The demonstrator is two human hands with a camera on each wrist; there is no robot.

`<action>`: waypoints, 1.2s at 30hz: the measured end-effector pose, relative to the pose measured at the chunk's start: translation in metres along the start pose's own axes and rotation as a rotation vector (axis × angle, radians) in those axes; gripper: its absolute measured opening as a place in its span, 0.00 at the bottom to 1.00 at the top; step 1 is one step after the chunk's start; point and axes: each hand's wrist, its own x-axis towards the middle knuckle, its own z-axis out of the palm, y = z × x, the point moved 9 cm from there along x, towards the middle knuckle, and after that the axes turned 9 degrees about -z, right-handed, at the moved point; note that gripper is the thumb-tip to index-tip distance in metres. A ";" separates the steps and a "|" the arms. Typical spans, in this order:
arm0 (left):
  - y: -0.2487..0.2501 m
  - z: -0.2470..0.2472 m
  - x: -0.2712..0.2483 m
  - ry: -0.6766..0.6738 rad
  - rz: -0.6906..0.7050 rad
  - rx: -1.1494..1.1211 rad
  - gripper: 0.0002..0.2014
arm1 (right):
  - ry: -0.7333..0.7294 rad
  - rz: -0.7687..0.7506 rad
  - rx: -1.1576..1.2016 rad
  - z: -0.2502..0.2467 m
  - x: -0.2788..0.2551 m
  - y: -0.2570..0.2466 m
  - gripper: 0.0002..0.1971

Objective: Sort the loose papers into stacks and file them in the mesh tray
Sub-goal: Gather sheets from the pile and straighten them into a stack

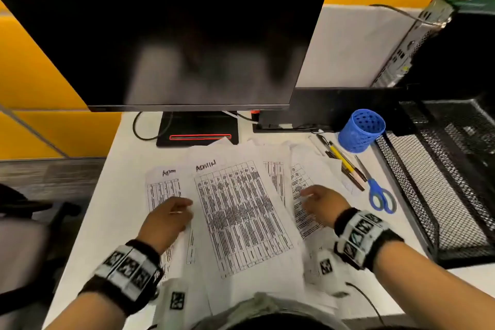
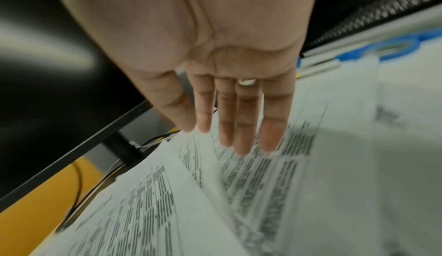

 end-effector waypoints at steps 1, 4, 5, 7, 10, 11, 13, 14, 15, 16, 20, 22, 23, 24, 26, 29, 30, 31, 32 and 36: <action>-0.004 0.002 0.011 0.026 -0.050 -0.074 0.16 | 0.041 0.056 0.073 0.002 0.011 0.006 0.09; -0.016 0.004 0.027 0.105 -0.213 -0.193 0.20 | 0.072 0.205 0.183 0.012 0.026 0.015 0.09; -0.021 0.003 0.034 0.143 -0.239 -0.174 0.22 | 0.056 0.220 0.142 0.017 0.029 0.014 0.06; -0.025 0.003 0.040 0.201 -0.250 -0.104 0.25 | 0.011 0.223 0.028 0.026 0.029 0.011 0.03; -0.018 0.014 0.039 0.158 -0.202 -0.039 0.23 | -0.047 0.198 -0.135 0.038 0.031 0.007 0.09; -0.016 0.018 0.039 0.133 -0.174 -0.009 0.19 | -0.028 0.175 -0.145 0.037 0.032 0.008 0.11; -0.008 0.020 0.037 0.115 -0.093 0.064 0.10 | 0.035 0.132 -0.140 0.027 0.033 0.006 0.10; -0.005 0.015 0.037 0.133 -0.051 0.096 0.06 | 0.068 0.112 -0.141 0.019 0.032 0.005 0.09; -0.003 0.010 0.036 0.155 -0.017 0.113 0.04 | 0.111 0.096 -0.132 0.009 0.031 0.006 0.13; -0.001 0.003 0.033 0.187 0.015 0.121 0.09 | 0.159 0.075 -0.114 -0.002 0.030 0.008 0.16; -0.001 -0.020 0.024 0.208 0.056 0.032 0.09 | 0.292 0.053 0.032 -0.036 0.029 0.023 0.07; -0.003 -0.024 0.024 0.174 0.070 -0.014 0.04 | 0.290 0.044 0.089 -0.043 0.028 0.026 0.03; -0.003 -0.023 0.023 0.149 0.082 -0.007 0.06 | 0.280 0.030 0.119 -0.045 0.027 0.026 0.07; -0.003 -0.022 0.024 0.129 0.087 -0.007 0.06 | 0.267 0.010 0.151 -0.045 0.025 0.024 0.10; 0.000 -0.015 0.019 0.073 0.090 -0.045 0.06 | 0.241 -0.041 0.196 -0.043 0.018 0.017 0.11; 0.007 0.002 0.013 -0.021 0.079 -0.146 0.14 | 0.195 -0.100 0.242 -0.037 0.011 0.007 0.09; 0.011 0.009 0.009 -0.046 0.080 -0.173 0.17 | 0.172 -0.113 0.256 -0.032 0.009 0.005 0.08; 0.014 0.016 0.007 -0.070 0.083 -0.201 0.20 | 0.143 -0.117 0.285 -0.026 0.008 0.003 0.08; 0.019 0.023 0.004 -0.086 0.089 -0.223 0.20 | 0.122 -0.129 0.340 -0.020 0.006 0.000 0.09; 0.027 0.037 -0.001 -0.041 0.065 -0.326 0.17 | 0.070 -0.145 0.442 0.001 0.000 -0.009 0.13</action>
